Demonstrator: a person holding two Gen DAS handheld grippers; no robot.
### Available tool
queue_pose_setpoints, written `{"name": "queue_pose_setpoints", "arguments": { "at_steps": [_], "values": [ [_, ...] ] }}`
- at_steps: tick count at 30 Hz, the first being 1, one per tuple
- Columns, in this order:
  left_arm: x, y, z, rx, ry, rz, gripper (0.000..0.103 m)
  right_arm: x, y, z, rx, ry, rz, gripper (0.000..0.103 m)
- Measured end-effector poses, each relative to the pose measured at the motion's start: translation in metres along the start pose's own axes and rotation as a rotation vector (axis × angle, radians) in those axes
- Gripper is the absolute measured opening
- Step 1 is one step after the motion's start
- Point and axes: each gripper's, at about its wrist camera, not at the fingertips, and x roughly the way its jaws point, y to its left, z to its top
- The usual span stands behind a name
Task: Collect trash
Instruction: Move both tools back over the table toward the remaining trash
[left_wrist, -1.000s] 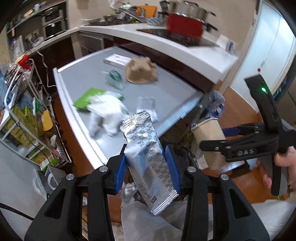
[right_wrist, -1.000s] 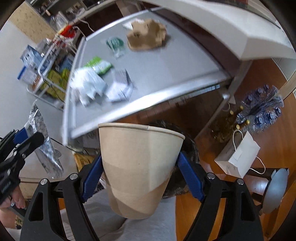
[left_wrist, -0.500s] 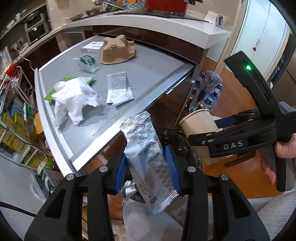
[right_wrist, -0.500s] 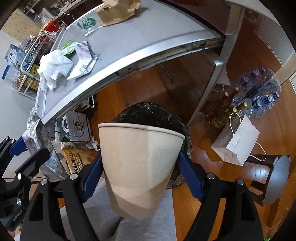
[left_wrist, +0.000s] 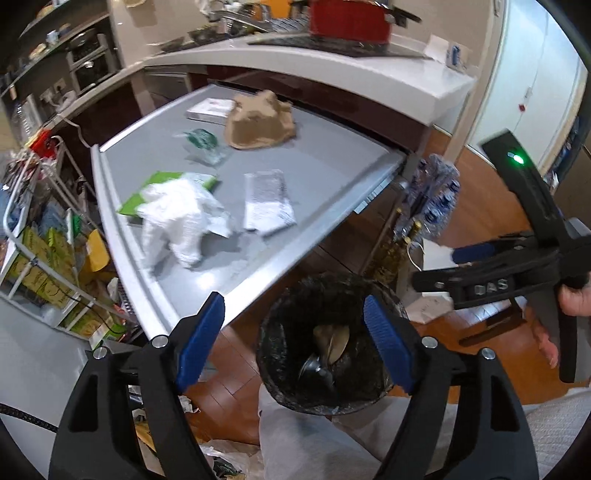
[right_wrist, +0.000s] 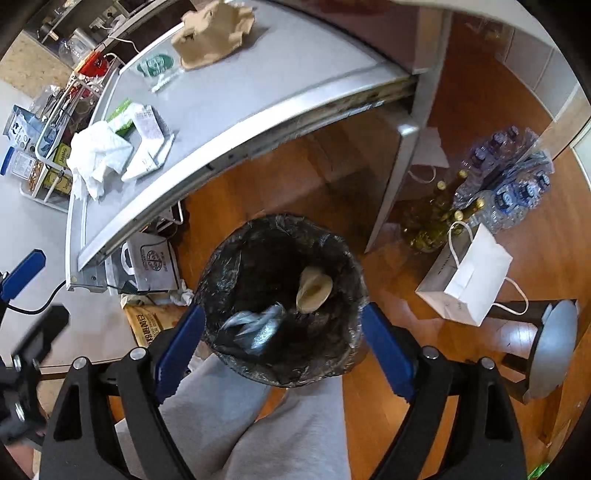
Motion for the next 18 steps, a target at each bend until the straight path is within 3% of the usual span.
{"name": "queue_pose_setpoints", "arguments": {
  "at_steps": [9,12,18],
  "values": [
    [-0.036,0.038,0.030,-0.117,-0.115,0.021,0.079,-0.064,0.023,0.015,-0.065,-0.191,-0.043,0.093],
    [-0.049,0.049,0.044,-0.142,-0.176,0.051,0.091,-0.091,0.038,0.031,-0.086,-0.285,-0.048,0.096],
    [-0.075,0.084,0.070,-0.202,-0.278,0.108,0.097,-0.134,0.060,0.060,-0.096,-0.444,-0.042,0.099]
  ]
}}
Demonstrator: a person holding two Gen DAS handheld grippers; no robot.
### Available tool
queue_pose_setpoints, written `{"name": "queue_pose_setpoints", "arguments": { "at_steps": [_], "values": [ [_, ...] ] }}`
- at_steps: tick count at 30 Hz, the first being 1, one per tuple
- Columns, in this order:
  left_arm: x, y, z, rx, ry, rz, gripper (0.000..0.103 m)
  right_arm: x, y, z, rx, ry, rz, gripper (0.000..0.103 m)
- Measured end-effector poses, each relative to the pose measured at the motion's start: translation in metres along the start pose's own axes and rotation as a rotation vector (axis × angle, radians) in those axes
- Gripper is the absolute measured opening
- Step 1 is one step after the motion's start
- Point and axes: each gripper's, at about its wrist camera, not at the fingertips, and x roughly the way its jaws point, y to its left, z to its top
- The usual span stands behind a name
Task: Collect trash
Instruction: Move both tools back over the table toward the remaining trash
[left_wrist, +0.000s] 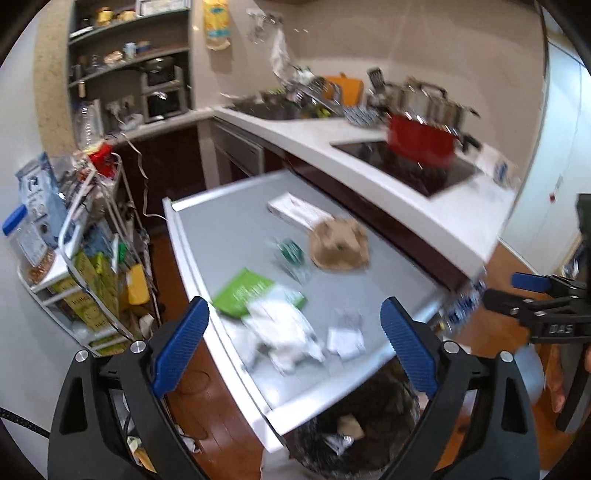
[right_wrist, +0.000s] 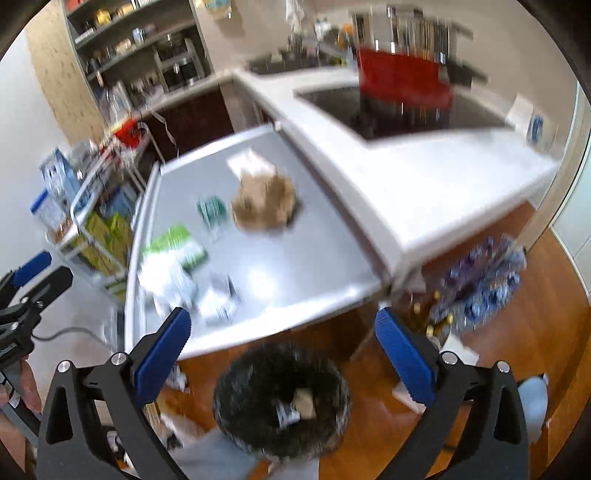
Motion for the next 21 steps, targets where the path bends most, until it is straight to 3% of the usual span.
{"name": "queue_pose_setpoints", "arguments": {
  "at_steps": [4,9,14,21],
  "values": [
    [0.000,0.027,0.020,-0.062,-0.033,0.001,0.100,-0.010,0.008,0.031,0.017,-0.077,0.019,0.099],
    [0.015,0.056,0.038,-0.115,0.007,-0.018,0.101,-0.009,0.015,0.059,0.033,-0.113,0.015,0.099],
    [0.027,0.073,0.043,-0.163,0.026,-0.033,0.100,0.008,0.024,0.076,0.028,-0.096,-0.011,0.099],
    [0.062,0.083,0.053,-0.115,0.067,-0.037,0.101,0.058,0.043,0.091,0.021,-0.029,-0.050,0.099]
  ]
}}
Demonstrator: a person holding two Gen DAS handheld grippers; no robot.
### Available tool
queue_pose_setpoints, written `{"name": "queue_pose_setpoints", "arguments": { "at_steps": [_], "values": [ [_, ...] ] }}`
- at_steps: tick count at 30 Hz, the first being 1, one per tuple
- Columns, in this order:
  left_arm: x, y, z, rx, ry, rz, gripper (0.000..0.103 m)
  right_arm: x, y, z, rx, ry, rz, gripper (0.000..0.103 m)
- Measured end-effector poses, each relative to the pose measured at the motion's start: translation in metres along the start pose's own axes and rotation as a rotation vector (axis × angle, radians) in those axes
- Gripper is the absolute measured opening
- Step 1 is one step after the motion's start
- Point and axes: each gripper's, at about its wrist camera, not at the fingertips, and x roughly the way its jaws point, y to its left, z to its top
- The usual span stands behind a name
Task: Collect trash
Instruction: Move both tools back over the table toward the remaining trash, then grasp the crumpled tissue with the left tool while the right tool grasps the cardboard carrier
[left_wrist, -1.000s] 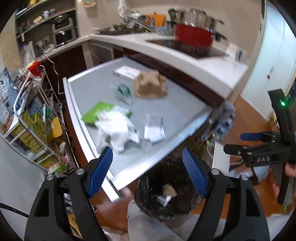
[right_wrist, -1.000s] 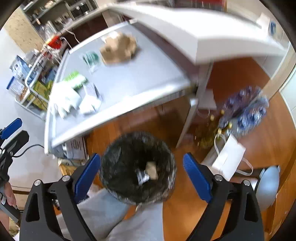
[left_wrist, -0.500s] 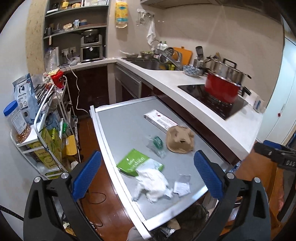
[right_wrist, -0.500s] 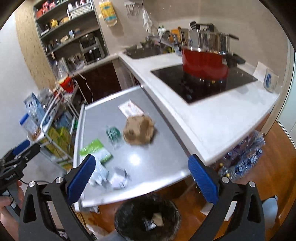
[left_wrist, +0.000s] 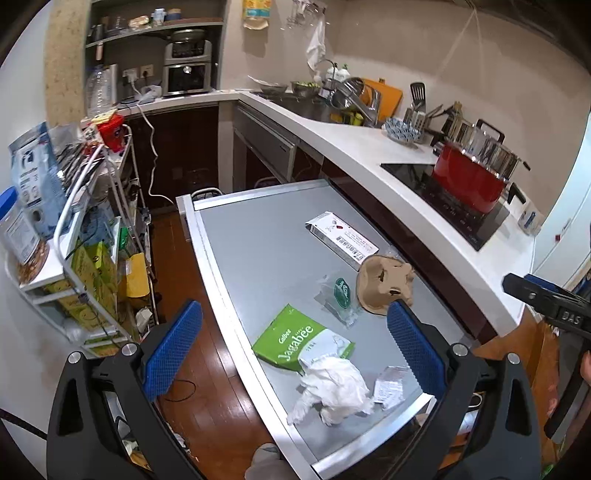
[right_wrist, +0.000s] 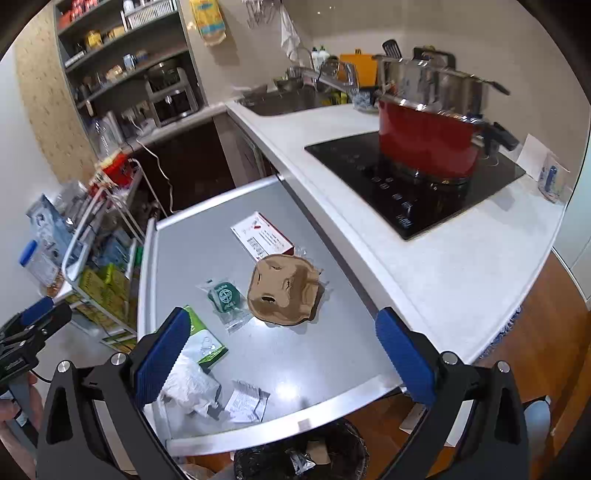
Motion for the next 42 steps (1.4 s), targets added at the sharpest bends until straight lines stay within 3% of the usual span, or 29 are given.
{"name": "queue_pose_setpoints", "arguments": {
  "at_steps": [6,10,17,23,27,34,36,37,40,41,42],
  "values": [
    [0.053,0.000,0.011,0.042,0.077,-0.065,0.101,0.059,0.014,0.007,0.007,0.090,-0.028,0.099],
    [0.082,0.014,0.015,-0.009,0.147,-0.095,0.100,0.097,0.020,0.009,0.007,0.154,-0.048,0.099],
    [0.074,0.019,-0.012,-0.019,0.224,-0.136,0.100,0.115,0.014,0.004,0.033,0.185,-0.059,0.099],
    [0.075,-0.026,-0.058,0.125,0.291,-0.121,0.100,0.142,0.016,0.012,0.009,0.226,-0.080,0.099],
    [0.086,-0.037,-0.068,0.107,0.329,-0.157,0.100,0.165,0.021,0.013,-0.013,0.266,-0.092,0.099],
    [0.104,-0.042,-0.079,0.094,0.355,-0.135,0.100,0.195,0.021,0.014,0.004,0.319,-0.102,0.099],
    [0.109,-0.042,-0.084,0.097,0.375,-0.127,0.087,0.198,0.019,0.014,0.017,0.323,-0.085,0.098],
    [0.111,-0.042,-0.086,0.098,0.393,-0.130,0.075,0.200,0.018,0.013,0.027,0.322,-0.074,0.097],
    [0.112,-0.040,-0.091,0.091,0.410,-0.138,0.065,0.204,0.016,0.013,0.043,0.333,-0.048,0.069],
    [0.112,-0.040,-0.092,0.089,0.412,-0.140,0.053,0.204,0.015,0.013,0.046,0.330,-0.038,0.069],
    [0.113,-0.040,-0.093,0.090,0.422,-0.149,0.049,0.204,0.014,0.013,0.048,0.326,-0.030,0.069]
  ]
}}
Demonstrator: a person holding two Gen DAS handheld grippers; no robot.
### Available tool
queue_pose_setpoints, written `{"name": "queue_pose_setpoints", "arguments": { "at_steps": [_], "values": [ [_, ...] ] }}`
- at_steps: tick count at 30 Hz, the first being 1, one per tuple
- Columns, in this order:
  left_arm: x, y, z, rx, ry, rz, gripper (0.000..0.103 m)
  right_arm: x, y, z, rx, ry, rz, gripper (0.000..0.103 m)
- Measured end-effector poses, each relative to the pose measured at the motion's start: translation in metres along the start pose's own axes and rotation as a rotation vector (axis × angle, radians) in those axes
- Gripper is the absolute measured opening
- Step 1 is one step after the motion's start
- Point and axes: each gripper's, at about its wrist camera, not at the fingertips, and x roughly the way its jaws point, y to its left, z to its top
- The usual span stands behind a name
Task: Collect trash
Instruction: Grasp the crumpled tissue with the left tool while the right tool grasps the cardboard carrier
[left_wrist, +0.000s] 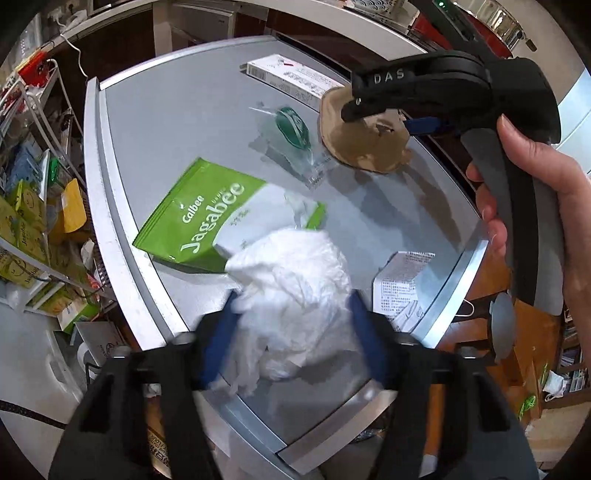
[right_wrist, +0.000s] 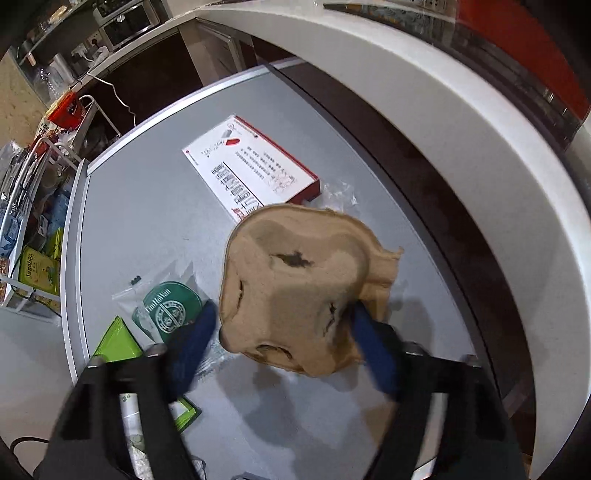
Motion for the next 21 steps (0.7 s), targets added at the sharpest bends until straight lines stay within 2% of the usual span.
{"name": "queue_pose_setpoints", "arguments": {
  "at_steps": [3,4,8,21],
  "values": [
    [-0.001,0.001,0.000,-0.006,0.003,-0.018,0.044,-0.002,-0.005,-0.001,0.013,-0.003,0.028,0.069],
    [-0.001,0.002,0.000,-0.010,0.003,-0.028,0.037,-0.004,-0.007,-0.002,0.016,-0.006,0.036,0.069],
    [-0.012,0.000,0.000,-0.013,-0.020,-0.051,0.033,-0.015,-0.012,-0.004,0.025,-0.026,0.059,0.067],
    [-0.027,-0.001,0.002,0.004,-0.074,-0.018,0.029,-0.038,-0.012,-0.011,-0.013,-0.068,0.058,0.065]
  ]
}}
